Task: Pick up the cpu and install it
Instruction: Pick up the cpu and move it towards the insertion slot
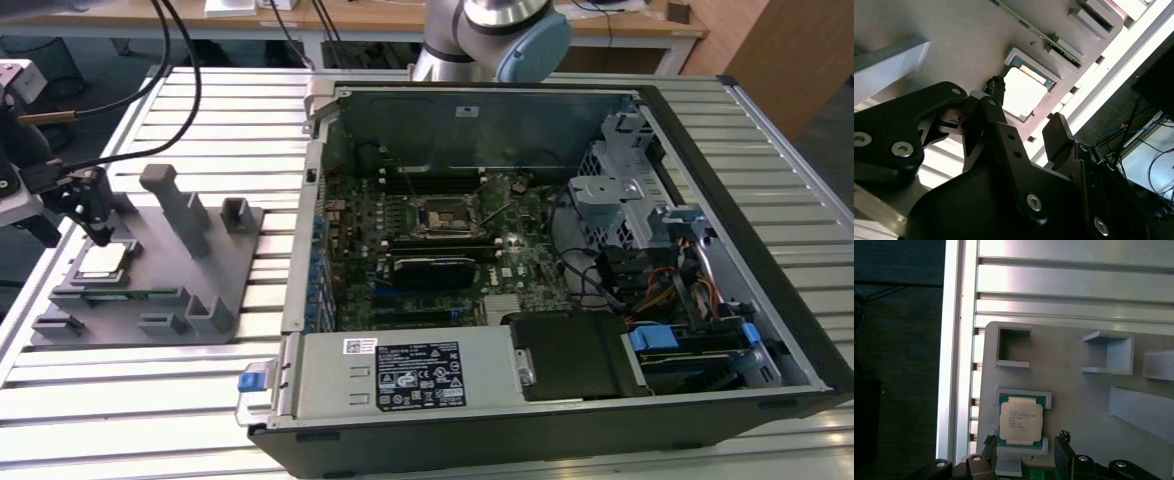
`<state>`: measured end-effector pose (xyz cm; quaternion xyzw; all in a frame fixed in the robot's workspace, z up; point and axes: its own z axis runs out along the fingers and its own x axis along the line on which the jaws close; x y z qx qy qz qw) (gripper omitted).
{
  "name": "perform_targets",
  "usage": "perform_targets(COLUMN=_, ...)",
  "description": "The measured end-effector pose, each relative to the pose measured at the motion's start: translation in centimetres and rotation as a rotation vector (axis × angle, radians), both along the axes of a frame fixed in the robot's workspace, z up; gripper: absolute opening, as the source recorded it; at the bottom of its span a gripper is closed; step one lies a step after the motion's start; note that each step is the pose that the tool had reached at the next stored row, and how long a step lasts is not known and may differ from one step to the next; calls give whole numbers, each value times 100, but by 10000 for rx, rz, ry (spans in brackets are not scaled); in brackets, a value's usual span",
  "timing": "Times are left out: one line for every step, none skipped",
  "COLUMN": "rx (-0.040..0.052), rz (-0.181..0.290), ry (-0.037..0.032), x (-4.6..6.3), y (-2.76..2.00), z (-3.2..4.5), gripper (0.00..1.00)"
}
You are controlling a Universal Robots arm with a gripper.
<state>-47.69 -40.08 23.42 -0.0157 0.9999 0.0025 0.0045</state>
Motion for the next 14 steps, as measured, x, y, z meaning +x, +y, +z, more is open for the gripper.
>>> perform_targets(rx=1, rz=0, ry=-1, x=0, y=0, z=-3, gripper=58)
perform_targets(rx=1, rz=0, ry=-2, x=0, y=0, z=-5, gripper=58)
perform_targets(rx=1, rz=0, ry=-1, x=0, y=0, z=-7, gripper=58)
perform_targets(rx=1, rz=0, ry=-2, x=0, y=0, z=-9, gripper=58)
perform_targets(rx=1, rz=0, ry=-1, x=0, y=0, z=-10, gripper=58)
perform_targets(rx=1, rz=0, ry=-1, x=0, y=0, z=-12, gripper=58)
perform_targets(rx=1, rz=0, ry=-1, x=0, y=0, z=-13, gripper=58)
perform_targets(rx=1, rz=0, ry=-2, x=0, y=0, z=-15, gripper=58)
perform_targets(rx=1, rz=0, ry=-2, x=0, y=0, z=-17, gripper=58)
perform_targets(rx=1, rz=0, ry=-2, x=0, y=0, z=-19, gripper=58)
perform_targets(rx=2, rz=0, ry=-3, x=0, y=0, z=-23, gripper=58)
perform_targets(rx=4, rz=0, ry=-7, x=1, y=0, z=-32, gripper=58)
perform_targets(rx=1, rz=0, ry=-1, x=0, y=0, z=-32, gripper=58)
perform_targets(rx=0, rz=0, ry=0, x=0, y=0, z=-34, gripper=58)
